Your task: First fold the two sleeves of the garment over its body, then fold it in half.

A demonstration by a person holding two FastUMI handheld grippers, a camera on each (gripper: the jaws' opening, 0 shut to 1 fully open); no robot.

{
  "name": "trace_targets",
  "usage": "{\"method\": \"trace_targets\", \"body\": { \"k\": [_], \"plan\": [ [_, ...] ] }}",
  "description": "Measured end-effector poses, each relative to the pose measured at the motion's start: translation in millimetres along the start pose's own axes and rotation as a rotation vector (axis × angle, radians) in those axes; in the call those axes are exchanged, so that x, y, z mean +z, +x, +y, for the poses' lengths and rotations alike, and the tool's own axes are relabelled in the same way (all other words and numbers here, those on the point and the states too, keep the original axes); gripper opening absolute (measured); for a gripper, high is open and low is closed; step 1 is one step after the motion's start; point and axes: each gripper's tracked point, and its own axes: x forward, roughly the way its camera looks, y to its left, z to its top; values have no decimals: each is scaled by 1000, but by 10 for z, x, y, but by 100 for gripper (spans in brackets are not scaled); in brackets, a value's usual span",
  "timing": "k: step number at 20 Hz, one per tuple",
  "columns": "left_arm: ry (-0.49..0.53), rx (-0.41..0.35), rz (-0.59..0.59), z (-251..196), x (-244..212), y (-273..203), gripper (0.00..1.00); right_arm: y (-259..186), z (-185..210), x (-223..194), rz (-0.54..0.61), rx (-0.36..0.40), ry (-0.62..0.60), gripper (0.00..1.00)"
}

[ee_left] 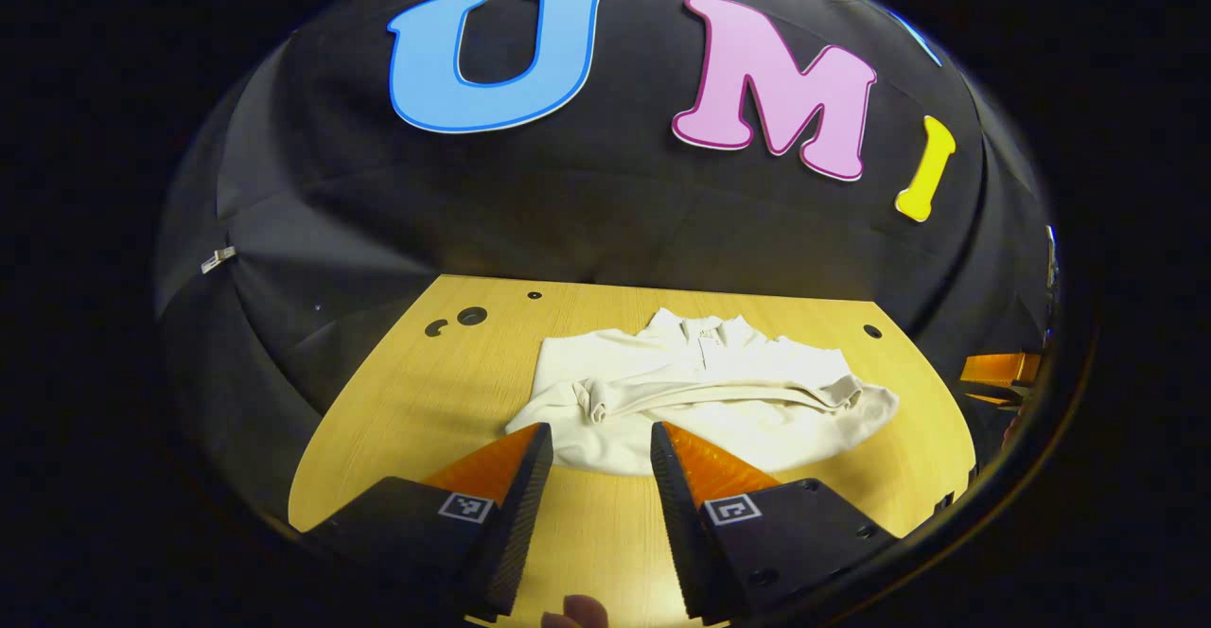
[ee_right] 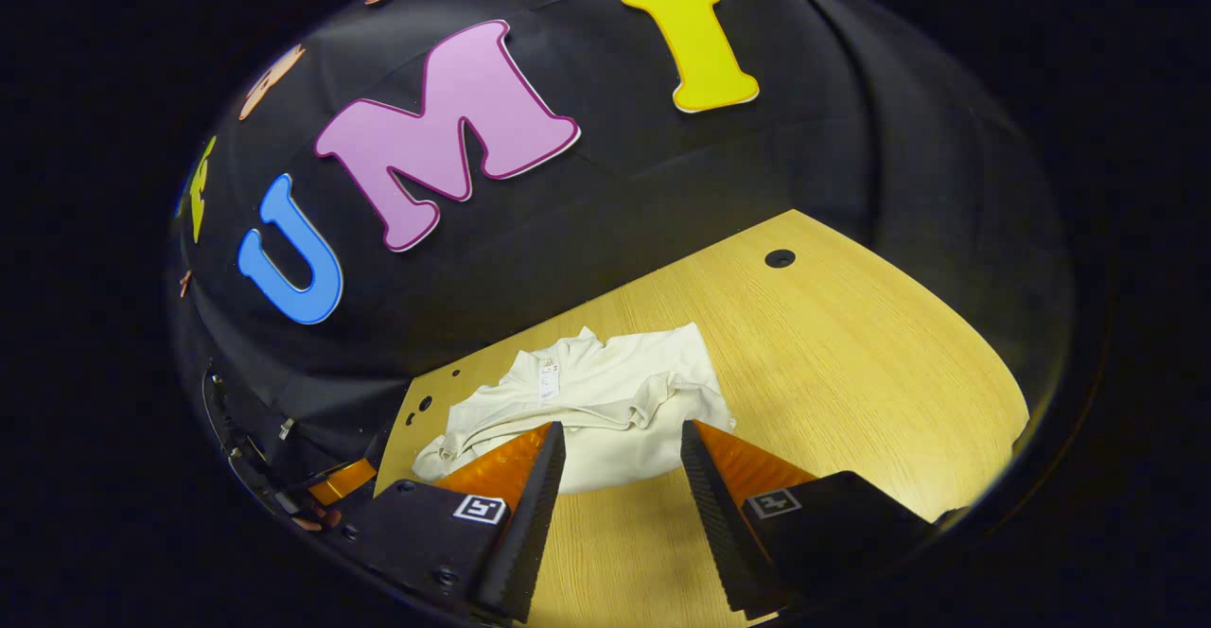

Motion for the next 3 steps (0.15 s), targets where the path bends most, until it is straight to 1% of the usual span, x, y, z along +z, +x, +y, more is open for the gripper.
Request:
{"method": "trace_targets", "body": {
  "k": [1, 3],
  "plan": [
    [-6, -1, 1, -33, -41, -101, 66, -82, 1, 0, -8, 6, -8, 79],
    [-13, 10, 6, -72, -151, -268, 66, -249, 16, -65, 1, 24, -20, 80]
  ]
}}
